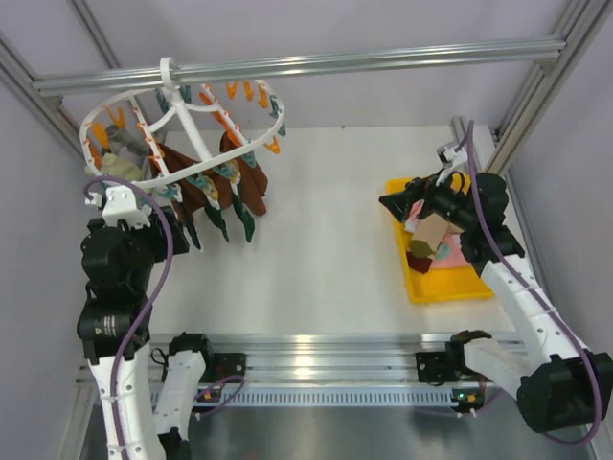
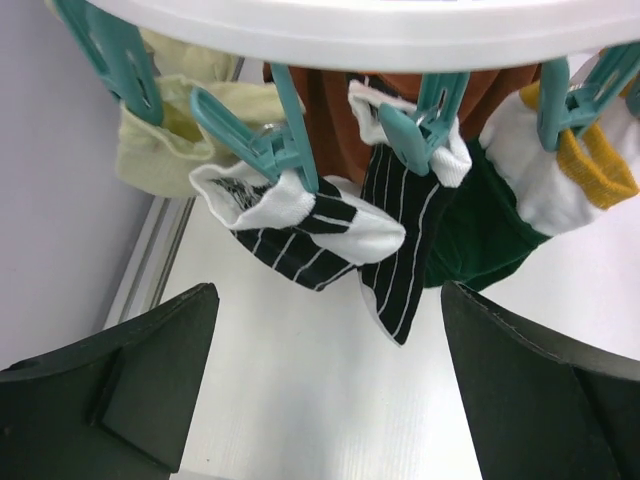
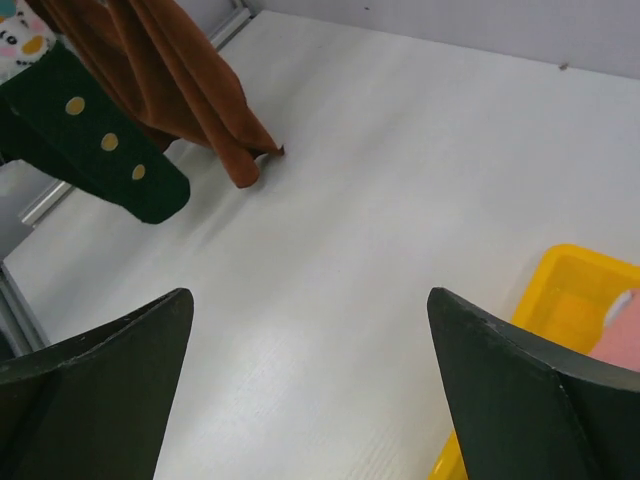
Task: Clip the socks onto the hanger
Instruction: Open the clamp at the hanger.
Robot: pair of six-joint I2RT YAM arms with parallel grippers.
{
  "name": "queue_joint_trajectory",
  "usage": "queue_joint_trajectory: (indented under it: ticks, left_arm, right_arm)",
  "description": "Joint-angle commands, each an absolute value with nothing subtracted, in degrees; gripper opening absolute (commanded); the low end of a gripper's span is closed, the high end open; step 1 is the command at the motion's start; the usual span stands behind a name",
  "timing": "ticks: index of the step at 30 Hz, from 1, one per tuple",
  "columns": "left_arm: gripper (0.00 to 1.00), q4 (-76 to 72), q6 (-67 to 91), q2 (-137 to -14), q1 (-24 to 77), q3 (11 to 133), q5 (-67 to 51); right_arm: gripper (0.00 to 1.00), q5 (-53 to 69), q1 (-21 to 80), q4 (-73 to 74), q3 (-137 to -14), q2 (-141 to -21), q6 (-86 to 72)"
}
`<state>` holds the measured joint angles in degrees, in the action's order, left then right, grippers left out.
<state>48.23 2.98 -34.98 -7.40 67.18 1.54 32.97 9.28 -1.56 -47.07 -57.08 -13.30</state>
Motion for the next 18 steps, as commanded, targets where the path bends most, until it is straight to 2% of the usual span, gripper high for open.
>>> queue_joint_trajectory:
  ticks: [1, 4, 7, 13, 18]
  left_arm:
    - [0.98, 43.2, 4.5, -33.2, -7.6, 70.7, 3.7]
    - [0.98, 39.6, 3.0, -30.4, -7.6, 71.3, -7.4]
    - [0.98, 35.3, 8.1, -28.6, -7.6, 71.4, -15.3]
    - [0.97, 27.0, 19.1, -28.8, -7.6, 71.1, -21.1]
    - [0.95, 18.4, 22.1, -28.4, -7.6, 68.6, -27.1]
  right_arm:
    - [1.00, 33.0, 14.5, -6.6, -51.6, -59.3, -8.5]
    - [1.00, 34.2, 19.4, -9.9, -53.3, -62.5, -6.9]
    - [1.00, 36.8, 24.6, -14.2, -56.8, -67.3, -6.6]
    - [0.99, 42.3, 33.5, -29.3, -63.6, -78.3, -12.4]
    - [0.91, 42.7, 38.6, -36.0, -68.8, -86.8, -13.0]
